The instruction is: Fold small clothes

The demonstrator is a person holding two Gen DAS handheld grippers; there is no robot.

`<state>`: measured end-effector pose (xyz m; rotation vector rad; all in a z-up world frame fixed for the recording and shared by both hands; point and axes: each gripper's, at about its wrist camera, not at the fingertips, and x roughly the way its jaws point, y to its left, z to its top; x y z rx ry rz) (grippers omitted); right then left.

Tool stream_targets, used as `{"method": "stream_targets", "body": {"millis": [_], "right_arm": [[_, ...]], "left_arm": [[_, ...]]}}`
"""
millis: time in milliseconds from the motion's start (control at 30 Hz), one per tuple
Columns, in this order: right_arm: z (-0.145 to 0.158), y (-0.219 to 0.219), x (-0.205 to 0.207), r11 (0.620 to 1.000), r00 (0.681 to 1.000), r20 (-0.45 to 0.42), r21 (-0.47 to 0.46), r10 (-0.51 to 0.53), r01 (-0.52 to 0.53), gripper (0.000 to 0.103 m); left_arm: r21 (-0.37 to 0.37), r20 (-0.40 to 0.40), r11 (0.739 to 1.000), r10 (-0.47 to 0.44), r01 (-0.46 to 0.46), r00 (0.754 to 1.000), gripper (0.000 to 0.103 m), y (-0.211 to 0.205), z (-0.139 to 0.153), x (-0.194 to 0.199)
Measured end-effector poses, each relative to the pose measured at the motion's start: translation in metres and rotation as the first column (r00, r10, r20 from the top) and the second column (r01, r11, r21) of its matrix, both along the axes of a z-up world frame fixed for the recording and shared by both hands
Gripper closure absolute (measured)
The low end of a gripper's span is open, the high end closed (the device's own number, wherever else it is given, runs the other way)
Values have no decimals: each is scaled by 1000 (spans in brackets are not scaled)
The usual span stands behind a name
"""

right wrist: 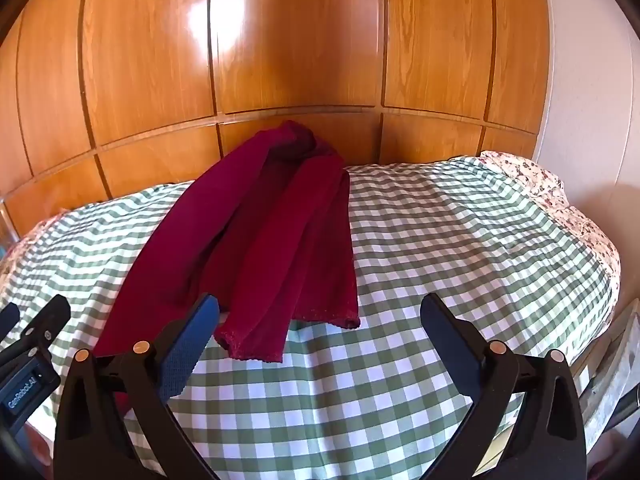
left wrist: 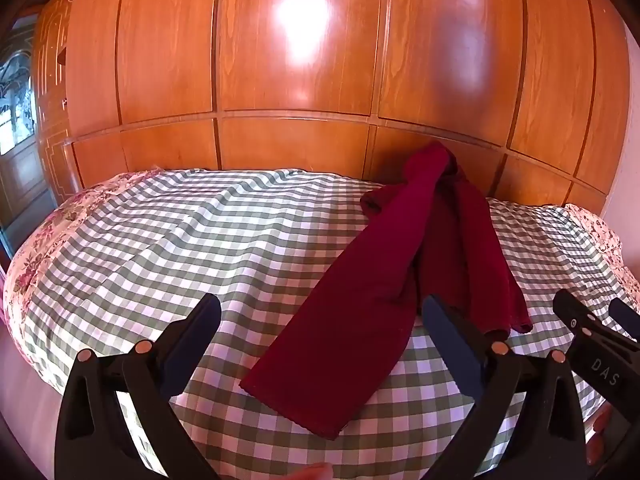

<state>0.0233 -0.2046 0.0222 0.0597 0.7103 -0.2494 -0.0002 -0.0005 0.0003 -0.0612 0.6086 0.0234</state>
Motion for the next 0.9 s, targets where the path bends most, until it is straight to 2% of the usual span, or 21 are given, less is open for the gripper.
{"method": "stream_targets", "body": {"millis": [300, 900], "right_arm": [[-1, 0, 4, 1000, 1000, -25, -16, 10, -10, 3], [-6, 4, 0, 1000, 1000, -6, -22, 20, -20, 3]], "left_arm": [[8, -7, 1000, -6, 6, 1000, 3, -1, -6, -1], [-3, -25, 1000, 2, -2, 1000, 3, 6, -10, 1]]}}
